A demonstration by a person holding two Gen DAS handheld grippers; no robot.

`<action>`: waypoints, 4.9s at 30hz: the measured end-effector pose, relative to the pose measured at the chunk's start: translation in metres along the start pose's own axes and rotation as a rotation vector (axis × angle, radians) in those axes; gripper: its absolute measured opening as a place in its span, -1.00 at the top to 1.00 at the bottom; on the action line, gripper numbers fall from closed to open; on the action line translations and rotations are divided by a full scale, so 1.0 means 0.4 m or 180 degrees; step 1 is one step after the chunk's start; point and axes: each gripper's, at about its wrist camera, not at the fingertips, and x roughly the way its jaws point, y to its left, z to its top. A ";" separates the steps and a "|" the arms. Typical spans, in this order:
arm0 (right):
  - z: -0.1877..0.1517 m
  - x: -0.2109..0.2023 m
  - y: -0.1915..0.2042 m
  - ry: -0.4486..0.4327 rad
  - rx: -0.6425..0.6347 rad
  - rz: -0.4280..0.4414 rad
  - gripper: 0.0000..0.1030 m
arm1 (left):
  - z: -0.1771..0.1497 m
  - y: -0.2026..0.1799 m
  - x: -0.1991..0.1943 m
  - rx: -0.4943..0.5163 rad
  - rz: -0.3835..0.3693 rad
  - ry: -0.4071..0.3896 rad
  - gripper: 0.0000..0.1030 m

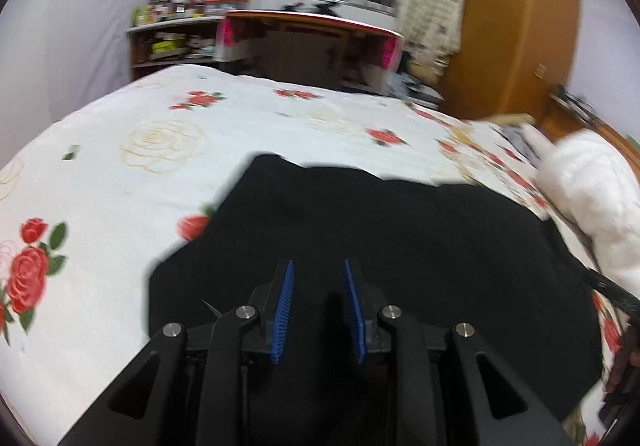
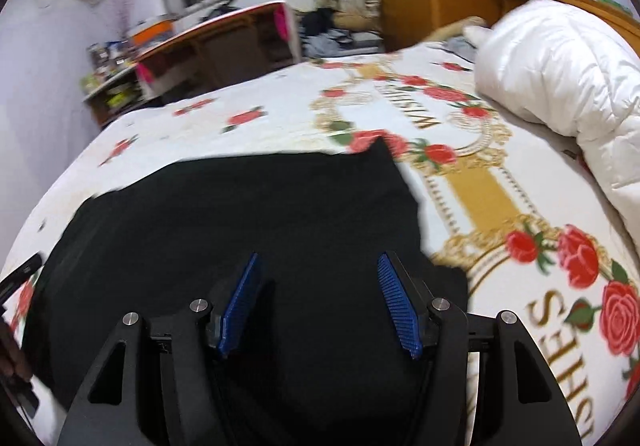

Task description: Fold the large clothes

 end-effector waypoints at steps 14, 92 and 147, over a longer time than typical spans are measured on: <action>-0.021 -0.025 -0.064 0.0185 -0.0028 -0.0048 -0.21 | -0.024 0.064 0.015 0.0080 0.0332 0.0213 0.37; -0.137 -0.062 -0.235 0.0490 0.0586 0.0174 -0.49 | -0.093 0.223 -0.024 -0.0473 0.0332 0.0414 -0.33; -0.003 -0.009 -0.202 0.0557 0.0682 0.1133 0.45 | 0.015 0.196 -0.032 -0.0798 0.0027 0.0266 0.45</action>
